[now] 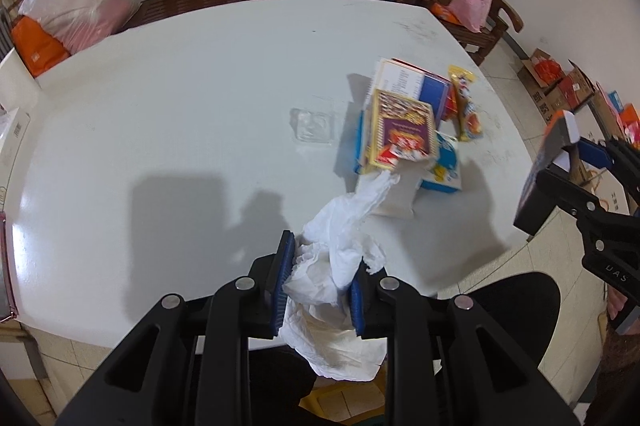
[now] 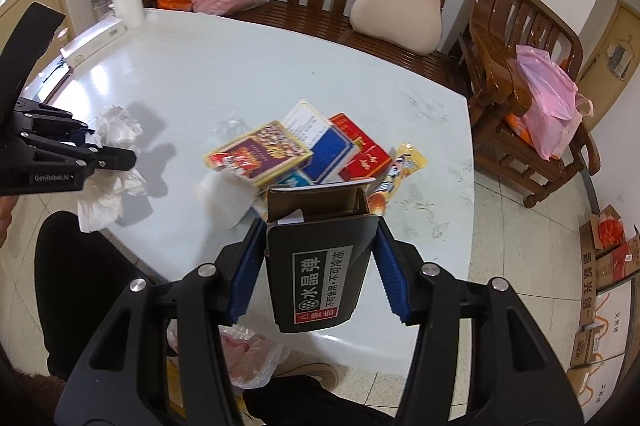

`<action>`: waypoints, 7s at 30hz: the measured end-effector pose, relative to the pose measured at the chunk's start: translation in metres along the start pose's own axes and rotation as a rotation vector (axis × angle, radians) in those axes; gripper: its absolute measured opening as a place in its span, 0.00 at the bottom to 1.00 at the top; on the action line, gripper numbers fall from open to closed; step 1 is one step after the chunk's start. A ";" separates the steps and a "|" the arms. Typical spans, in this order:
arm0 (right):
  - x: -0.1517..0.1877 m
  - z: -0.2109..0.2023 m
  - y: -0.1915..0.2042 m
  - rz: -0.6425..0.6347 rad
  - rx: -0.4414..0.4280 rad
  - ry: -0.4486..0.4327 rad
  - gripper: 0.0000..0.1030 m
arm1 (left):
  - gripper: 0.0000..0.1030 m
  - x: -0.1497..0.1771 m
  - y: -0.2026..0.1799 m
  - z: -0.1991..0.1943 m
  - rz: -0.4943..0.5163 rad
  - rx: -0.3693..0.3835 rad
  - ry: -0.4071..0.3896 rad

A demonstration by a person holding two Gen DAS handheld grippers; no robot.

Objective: Collect trash
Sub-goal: 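Carry the tissue and black bottle down over the white trash bag, then open both tools to drop the tissue and bottle into the bag, then raise both tools back over the table toward the remaining items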

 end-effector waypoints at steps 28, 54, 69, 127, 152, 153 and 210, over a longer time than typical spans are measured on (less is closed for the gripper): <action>0.084 -0.008 0.102 -0.083 -0.105 0.022 0.52 | 0.24 0.120 -0.054 0.008 0.096 0.021 0.044; 0.161 0.072 0.094 0.008 -0.127 0.171 0.52 | 0.24 0.166 -0.076 0.076 0.132 -0.021 0.098; 0.192 0.149 0.080 0.098 -0.146 0.240 0.52 | 0.24 0.188 -0.090 0.143 0.082 0.046 0.182; 0.254 0.295 0.035 0.308 -0.122 0.448 0.61 | 0.69 0.221 -0.072 0.304 -0.022 -0.132 0.431; 0.115 -0.006 0.011 0.236 -0.129 -0.032 0.91 | 0.85 0.115 -0.021 0.028 0.108 -0.151 0.081; 0.102 -0.023 0.003 0.224 -0.106 -0.066 0.91 | 0.85 0.103 -0.015 0.016 0.101 -0.152 0.066; -0.027 0.056 -0.120 0.220 -0.085 0.099 0.94 | 0.89 -0.113 -0.011 0.103 0.135 -0.138 0.275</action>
Point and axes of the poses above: each gripper's, at about its wrist camera, not at the fingertips, and z roughly the way its jaws point, y to its left, x to its underside, the point moved 8 cm from there along z, roughly the way its jaws point, and after that the axes turned 14 degrees about -x, right-handed, at the moved point
